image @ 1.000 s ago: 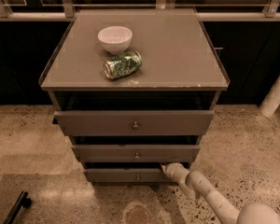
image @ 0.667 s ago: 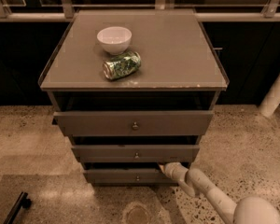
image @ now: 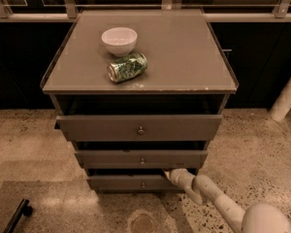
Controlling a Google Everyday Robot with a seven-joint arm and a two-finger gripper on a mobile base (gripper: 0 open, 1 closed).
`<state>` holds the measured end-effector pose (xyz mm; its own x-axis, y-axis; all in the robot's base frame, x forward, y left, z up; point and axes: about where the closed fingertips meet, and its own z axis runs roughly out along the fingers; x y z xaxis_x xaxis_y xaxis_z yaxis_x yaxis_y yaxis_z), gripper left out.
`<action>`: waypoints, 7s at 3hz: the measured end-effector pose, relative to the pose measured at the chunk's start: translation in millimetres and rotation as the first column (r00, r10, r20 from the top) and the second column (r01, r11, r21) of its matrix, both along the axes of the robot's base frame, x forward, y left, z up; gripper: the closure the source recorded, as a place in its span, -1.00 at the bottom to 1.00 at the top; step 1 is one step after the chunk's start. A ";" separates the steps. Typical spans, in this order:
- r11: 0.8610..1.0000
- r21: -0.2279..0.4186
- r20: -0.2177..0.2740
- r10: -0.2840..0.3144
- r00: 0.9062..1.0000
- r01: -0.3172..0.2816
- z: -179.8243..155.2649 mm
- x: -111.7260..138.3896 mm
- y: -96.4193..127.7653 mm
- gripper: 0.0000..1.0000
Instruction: Open bottom drawer
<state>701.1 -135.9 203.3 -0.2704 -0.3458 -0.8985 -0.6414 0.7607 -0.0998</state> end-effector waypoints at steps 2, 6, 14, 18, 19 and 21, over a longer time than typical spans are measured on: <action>0.998 -0.020 -0.057 0.058 0.997 -0.060 -11.2 -16.4 -0.8 1.00; 0.961 -0.045 -0.321 0.244 0.915 -0.272 -25.9 -93.4 -2.3 1.00; 0.901 -0.005 -0.488 0.376 0.788 -0.434 -18.7 -188.9 -14.5 1.00; 0.896 0.027 -0.453 0.406 0.793 -0.444 -9.3 -192.2 -19.0 -0.31; 0.886 0.071 -0.417 0.443 0.794 -0.457 -2.1 -196.1 -28.8 -0.77; 0.883 0.080 -0.416 0.452 0.789 -0.463 -0.7 -197.4 -27.1 -1.00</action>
Offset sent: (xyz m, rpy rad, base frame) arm -0.1152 -0.0261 -0.0586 -0.1488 0.3718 0.3859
